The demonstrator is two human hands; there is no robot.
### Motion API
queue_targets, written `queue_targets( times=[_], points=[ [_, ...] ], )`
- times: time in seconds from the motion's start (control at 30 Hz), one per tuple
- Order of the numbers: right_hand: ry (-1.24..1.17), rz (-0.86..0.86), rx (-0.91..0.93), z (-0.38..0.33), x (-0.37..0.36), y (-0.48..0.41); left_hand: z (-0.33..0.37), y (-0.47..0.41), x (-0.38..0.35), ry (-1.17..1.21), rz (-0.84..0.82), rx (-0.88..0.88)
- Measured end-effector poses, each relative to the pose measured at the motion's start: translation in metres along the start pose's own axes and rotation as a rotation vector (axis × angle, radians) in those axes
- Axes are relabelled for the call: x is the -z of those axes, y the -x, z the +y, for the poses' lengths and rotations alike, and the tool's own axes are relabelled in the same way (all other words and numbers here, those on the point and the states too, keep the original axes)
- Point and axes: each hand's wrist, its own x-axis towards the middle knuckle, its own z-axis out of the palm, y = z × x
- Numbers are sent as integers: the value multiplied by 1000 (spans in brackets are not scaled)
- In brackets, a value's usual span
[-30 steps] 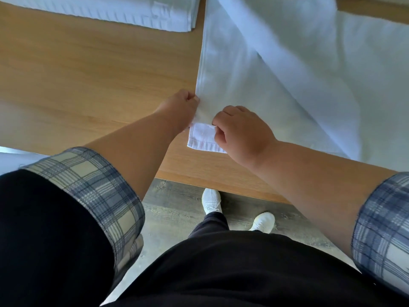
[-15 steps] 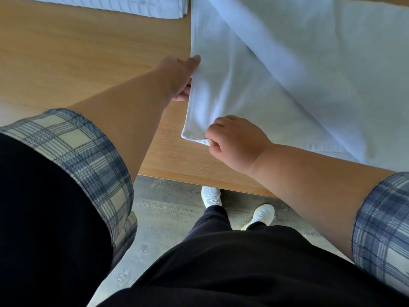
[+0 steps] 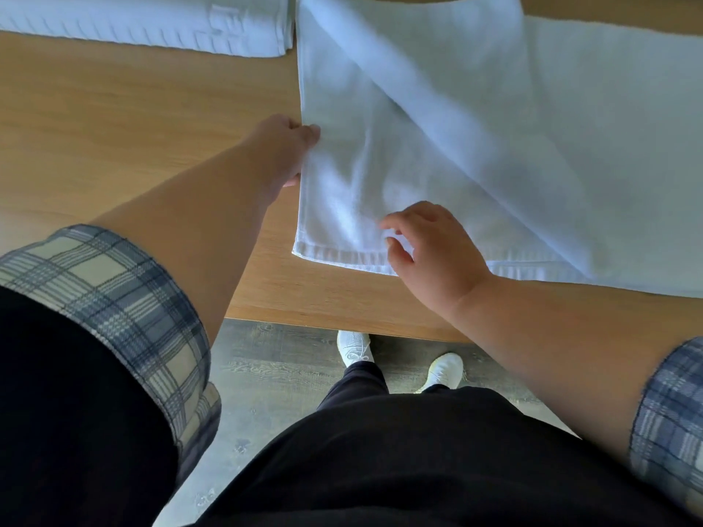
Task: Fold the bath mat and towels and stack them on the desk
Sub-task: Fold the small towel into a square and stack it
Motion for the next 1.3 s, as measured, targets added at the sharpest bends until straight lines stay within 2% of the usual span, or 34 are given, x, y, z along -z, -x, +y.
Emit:
queue_targets(
  times=[0.1,0.23,0.3,0.37,0.4,0.47,0.5,0.53,0.57,0.7,0.93,1.07,1.17,1.3],
  points=[
    [155,-144,-21,22,6,8,6,-7,-3,-67,94,-37],
    [223,-211,126,30,8,13,5,-9,-7,-173,197,-56],
    [213,-230,131,32,11,12,0,-1,-9,-255,334,-91],
    [196,-213,76,37,18,16,-9,18,-14,-532,428,-328],
    [200,-190,42,41,22,21,-13,33,-20,-695,345,-507],
    [248,-137,-5,51,30,37,-23,64,-36,-969,-38,-752],
    [277,-117,-25,56,34,44,-30,78,-43,-1093,-206,-784],
    [300,-108,-44,61,37,50,-40,88,-49,-1209,-291,-789],
    [315,-112,-58,65,40,53,-49,95,-53,-1276,-295,-794],
    [302,-143,-94,71,39,48,-59,101,-57,-1297,-156,-791],
    [199,-42,-94,69,35,50,-54,102,-59,-1312,-160,-765],
    [161,10,-85,70,36,60,-52,100,-68,-1274,-94,-805],
    [160,-31,-55,72,32,69,-48,102,-70,-1319,-97,-820],
    [321,-149,-1,72,23,84,-46,110,-66,-1293,-125,-887]
  ],
)
